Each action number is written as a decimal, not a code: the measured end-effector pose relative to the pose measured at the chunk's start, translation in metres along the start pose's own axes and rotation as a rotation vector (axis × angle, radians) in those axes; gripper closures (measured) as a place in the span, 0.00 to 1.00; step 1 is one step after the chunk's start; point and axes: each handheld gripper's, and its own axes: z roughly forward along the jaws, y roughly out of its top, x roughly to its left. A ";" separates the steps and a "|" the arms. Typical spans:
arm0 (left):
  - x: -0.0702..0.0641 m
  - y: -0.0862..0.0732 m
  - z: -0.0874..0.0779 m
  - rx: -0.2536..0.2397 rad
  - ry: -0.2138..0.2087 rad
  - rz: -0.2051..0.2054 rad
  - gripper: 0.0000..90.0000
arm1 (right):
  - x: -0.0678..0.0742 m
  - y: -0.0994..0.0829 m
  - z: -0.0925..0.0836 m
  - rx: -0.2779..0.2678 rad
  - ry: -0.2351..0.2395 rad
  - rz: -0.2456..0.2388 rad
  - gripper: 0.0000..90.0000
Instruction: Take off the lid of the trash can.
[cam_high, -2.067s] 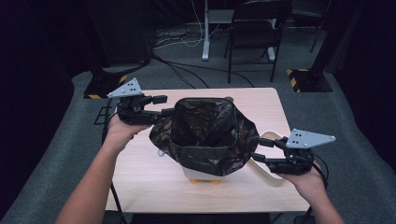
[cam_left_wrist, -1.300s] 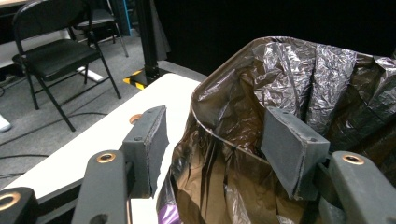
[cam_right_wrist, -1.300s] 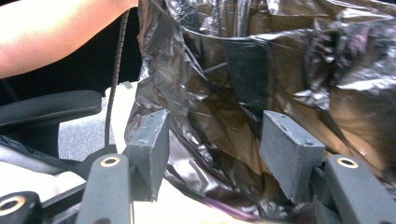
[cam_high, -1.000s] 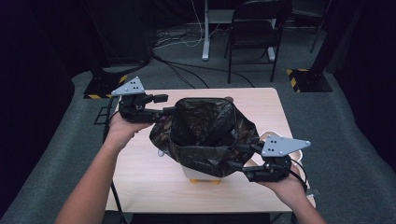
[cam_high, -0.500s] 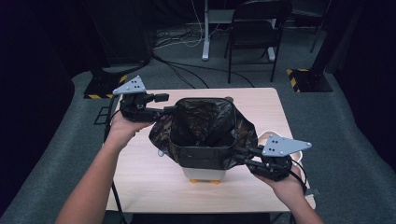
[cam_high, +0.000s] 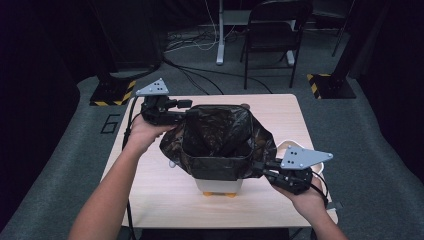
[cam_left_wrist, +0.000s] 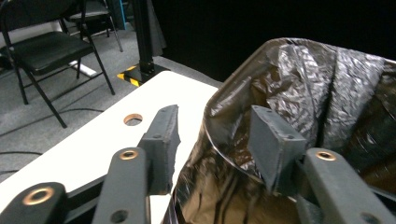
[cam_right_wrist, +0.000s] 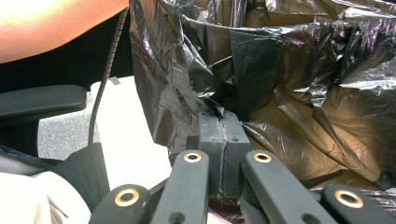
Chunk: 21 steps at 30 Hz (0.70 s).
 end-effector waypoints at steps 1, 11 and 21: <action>0.001 0.000 0.001 0.000 0.002 -0.004 0.61 | 0.000 0.000 0.000 -0.003 0.000 0.001 1.00; 0.000 0.005 0.007 0.020 0.004 0.018 0.79 | -0.001 0.001 -0.002 -0.013 0.001 0.000 1.00; -0.003 0.015 0.010 0.065 0.039 0.051 0.96 | -0.002 0.004 -0.004 -0.030 -0.002 -0.007 1.00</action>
